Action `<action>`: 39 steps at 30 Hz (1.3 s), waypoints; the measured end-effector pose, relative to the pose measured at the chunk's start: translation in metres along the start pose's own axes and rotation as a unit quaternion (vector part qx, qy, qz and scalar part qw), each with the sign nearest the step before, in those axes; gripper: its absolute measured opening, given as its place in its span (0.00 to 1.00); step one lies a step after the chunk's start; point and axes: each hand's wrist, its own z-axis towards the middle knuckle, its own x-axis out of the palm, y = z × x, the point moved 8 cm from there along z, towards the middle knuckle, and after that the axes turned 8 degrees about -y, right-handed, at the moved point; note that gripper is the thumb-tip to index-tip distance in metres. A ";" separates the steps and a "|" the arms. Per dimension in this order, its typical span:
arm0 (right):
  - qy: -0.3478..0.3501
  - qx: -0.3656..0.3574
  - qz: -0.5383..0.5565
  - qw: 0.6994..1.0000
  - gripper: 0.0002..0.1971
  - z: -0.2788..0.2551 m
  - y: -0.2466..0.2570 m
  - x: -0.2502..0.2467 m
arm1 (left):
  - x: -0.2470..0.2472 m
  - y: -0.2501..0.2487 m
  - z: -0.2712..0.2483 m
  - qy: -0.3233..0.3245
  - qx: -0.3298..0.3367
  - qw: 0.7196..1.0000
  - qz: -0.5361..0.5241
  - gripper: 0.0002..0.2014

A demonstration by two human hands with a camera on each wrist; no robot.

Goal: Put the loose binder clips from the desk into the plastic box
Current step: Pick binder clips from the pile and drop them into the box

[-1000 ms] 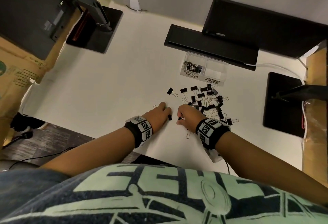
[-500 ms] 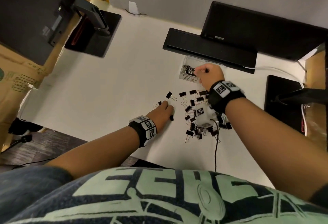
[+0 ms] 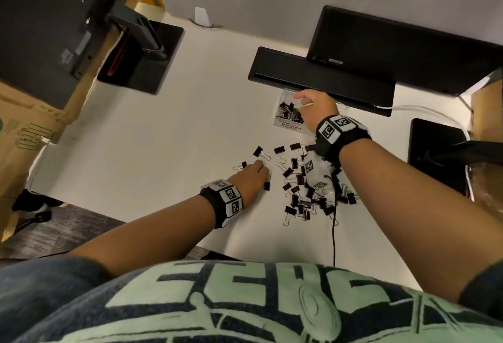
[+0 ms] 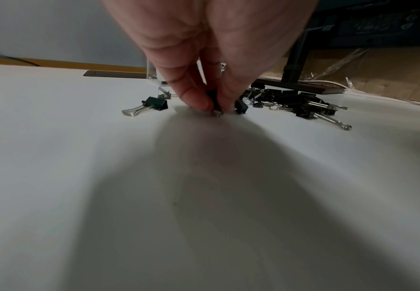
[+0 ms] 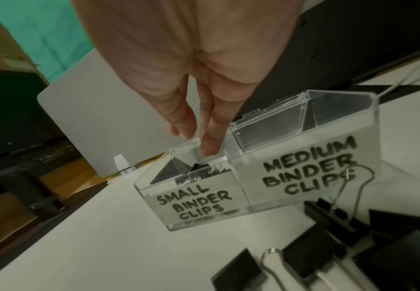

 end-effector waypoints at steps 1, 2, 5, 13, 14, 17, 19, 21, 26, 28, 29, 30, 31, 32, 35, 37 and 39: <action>-0.007 0.003 0.009 1.000 0.21 -0.002 -0.002 -0.003 | -0.001 -0.002 0.001 0.000 0.007 1.000 0.000 0.13; -0.019 0.005 0.023 1.000 0.20 -0.005 -0.003 -0.007 | -0.002 -0.003 0.001 0.002 0.014 1.000 0.001 0.12; -0.078 0.009 0.057 0.995 0.16 -0.018 -0.010 -0.028 | -0.006 -0.009 0.003 -0.001 0.043 0.999 0.002 0.11; 0.061 0.021 0.007 0.998 0.09 -0.087 -0.059 0.010 | -0.007 -0.017 0.013 0.048 0.062 0.996 0.049 0.20; 0.110 0.002 -0.023 0.994 0.07 -0.098 -0.062 0.020 | -0.011 -0.016 0.016 0.043 0.055 0.997 0.037 0.19; 0.195 -0.066 -0.110 0.972 0.05 -0.121 -0.067 0.039 | -0.032 -0.013 0.034 0.005 0.023 0.999 -0.028 0.18; 0.187 -0.065 -0.127 0.972 0.06 -0.122 -0.071 0.037 | -0.058 -0.014 0.052 -0.046 0.009 0.996 -0.079 0.14; 0.145 -0.049 -0.114 0.982 0.08 -0.115 -0.073 0.028 | -0.089 -0.015 0.072 -0.109 -0.001 0.986 -0.126 0.10; 0.101 -0.038 -0.082 0.991 0.06 -0.110 -0.064 0.020 | -0.131 -0.007 0.115 -0.177 -0.035 0.968 -0.173 0.11; 0.129 -0.052 -0.098 0.985 0.05 -0.114 -0.056 0.031 | -0.131 -0.005 0.122 -0.161 -0.038 0.972 -0.169 0.12; 0.145 -0.060 -0.106 0.982 0.05 -0.117 -0.053 0.037 | -0.129 -0.004 0.122 -0.151 -0.037 0.974 -0.164 0.13; 0.157 -0.065 -0.114 0.979 0.04 -0.119 -0.051 0.043 | -0.127 -0.005 0.119 -0.146 -0.033 0.976 -0.159 0.14; 0.165 -0.072 -0.125 0.976 0.03 -0.122 -0.049 0.048 | -0.126 -0.005 0.115 -0.145 -0.028 0.977 -0.156 0.14; 0.169 -0.078 -0.139 0.973 0.04 -0.124 -0.049 0.052 | -0.124 -0.006 0.108 -0.147 -0.022 0.977 -0.155 0.13; 0.174 -0.090 -0.184 0.963 0.11 -0.129 -0.050 0.063 | -0.112 -0.009 0.076 -0.146 -0.009 0.979 -0.142 0.09; 0.171 -0.103 -0.207 0.958 0.13 -0.132 -0.049 0.068 | -0.091 -0.011 0.053 -0.109 -0.009 0.986 -0.125 0.06; 0.168 -0.112 -0.214 0.956 0.12 -0.134 -0.049 0.071 | -0.063 -0.012 0.033 -0.055 -0.023 0.993 -0.104 0.07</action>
